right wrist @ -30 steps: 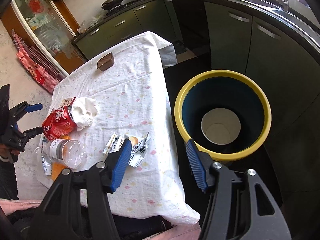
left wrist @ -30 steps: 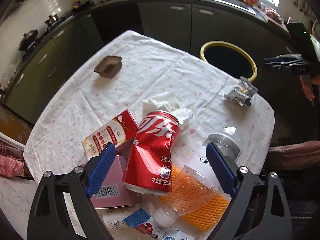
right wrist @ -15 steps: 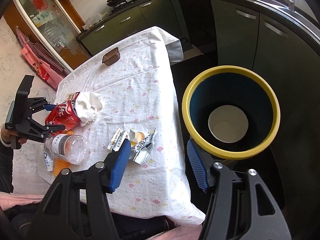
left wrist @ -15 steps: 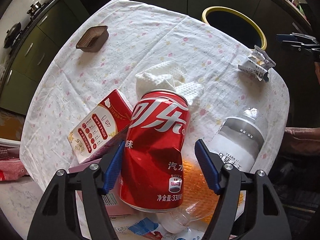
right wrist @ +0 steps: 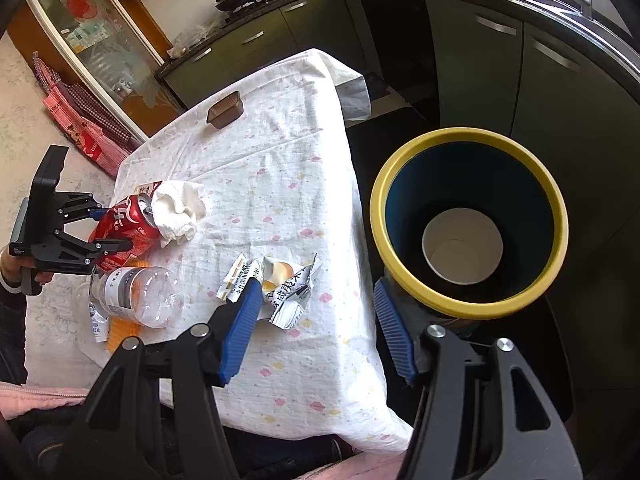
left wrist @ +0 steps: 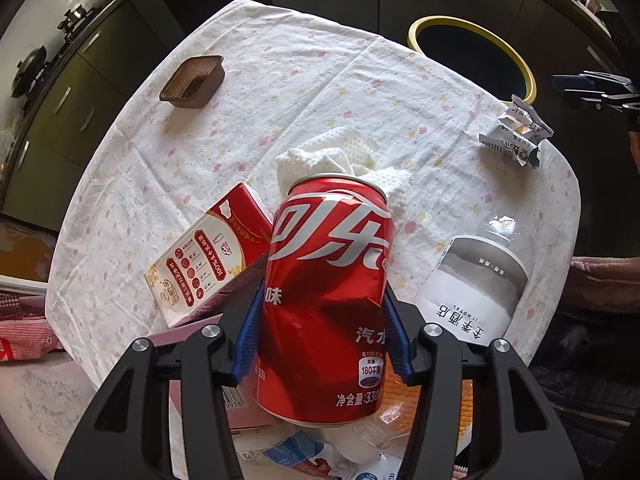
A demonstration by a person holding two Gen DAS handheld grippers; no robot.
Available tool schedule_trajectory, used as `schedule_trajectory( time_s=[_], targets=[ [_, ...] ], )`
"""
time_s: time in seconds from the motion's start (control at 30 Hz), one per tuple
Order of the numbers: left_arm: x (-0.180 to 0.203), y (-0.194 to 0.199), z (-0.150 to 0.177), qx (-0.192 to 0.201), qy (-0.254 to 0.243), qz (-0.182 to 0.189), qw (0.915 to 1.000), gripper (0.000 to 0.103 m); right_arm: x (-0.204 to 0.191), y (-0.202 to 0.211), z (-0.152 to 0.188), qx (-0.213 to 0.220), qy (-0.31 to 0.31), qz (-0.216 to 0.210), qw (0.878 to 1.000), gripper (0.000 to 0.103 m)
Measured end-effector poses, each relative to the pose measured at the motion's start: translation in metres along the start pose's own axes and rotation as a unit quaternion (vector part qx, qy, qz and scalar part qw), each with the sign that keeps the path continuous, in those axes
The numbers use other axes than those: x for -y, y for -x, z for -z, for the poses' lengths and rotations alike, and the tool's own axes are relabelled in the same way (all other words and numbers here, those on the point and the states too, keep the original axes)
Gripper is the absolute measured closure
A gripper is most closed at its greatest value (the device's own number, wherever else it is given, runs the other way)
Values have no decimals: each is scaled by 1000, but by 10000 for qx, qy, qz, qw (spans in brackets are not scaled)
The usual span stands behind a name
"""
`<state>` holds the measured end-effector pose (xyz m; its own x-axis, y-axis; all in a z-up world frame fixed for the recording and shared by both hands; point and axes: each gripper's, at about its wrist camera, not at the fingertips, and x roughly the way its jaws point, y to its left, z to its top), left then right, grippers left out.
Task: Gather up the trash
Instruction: 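Grasp the red Coca-Cola can with the left tool, then carry the red can over the bin and open the left tool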
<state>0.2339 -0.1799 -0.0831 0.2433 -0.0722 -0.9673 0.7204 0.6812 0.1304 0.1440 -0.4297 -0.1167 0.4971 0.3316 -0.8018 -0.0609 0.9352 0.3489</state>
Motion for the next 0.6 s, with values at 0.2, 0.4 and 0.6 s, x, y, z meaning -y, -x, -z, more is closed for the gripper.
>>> schedule_trajectory(
  time_s=[0.2, 0.4, 0.6],
  targets=[
    [-1, 24, -1, 227, 12, -93, 9997, 50, -3, 8, 1, 93, 52, -29, 9999, 47],
    [10, 57, -14, 636, -84, -58, 9979, 50, 2, 22, 4, 259, 0, 46, 9997, 47],
    [36, 73, -52, 971, -419, 103, 9943, 50, 22, 39, 16, 437, -226, 200, 9986, 47]
  ],
)
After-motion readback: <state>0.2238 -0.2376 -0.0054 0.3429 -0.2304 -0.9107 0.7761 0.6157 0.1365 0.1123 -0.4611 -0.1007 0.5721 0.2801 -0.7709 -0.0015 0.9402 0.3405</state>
